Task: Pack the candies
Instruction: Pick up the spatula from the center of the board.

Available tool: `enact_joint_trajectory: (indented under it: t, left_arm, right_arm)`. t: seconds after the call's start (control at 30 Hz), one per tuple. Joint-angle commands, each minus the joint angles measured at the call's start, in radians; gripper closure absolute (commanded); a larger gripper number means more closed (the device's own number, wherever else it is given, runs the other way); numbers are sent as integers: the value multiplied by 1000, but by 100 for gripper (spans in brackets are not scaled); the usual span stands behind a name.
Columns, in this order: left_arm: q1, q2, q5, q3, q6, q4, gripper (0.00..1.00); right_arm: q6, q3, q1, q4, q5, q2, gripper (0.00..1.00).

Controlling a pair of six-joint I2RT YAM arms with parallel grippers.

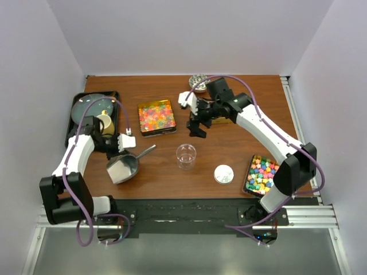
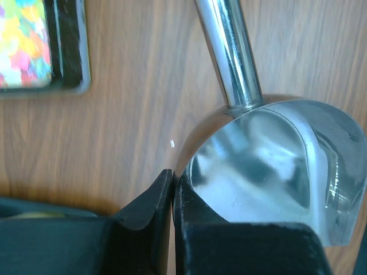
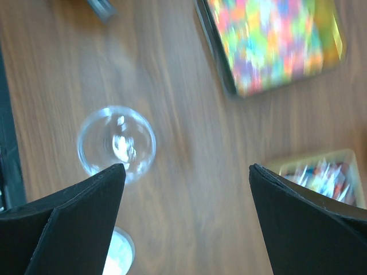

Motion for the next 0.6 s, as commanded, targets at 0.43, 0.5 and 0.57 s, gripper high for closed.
enact_joint_trajectory:
  t: [0.43,0.5,0.57]
  left_arm:
    - [-170,190,137,202,-323,78,100]
    - [-172,198,139,220,-337,80,100]
    - [-201,212,148,239,-349,84,100]
  right_arm:
    - [-427,394,162,-176,-173,303,16]
    - [-447,424,171,-227,-178,342,19]
    - [-444,437,172,-223,-190,353,20]
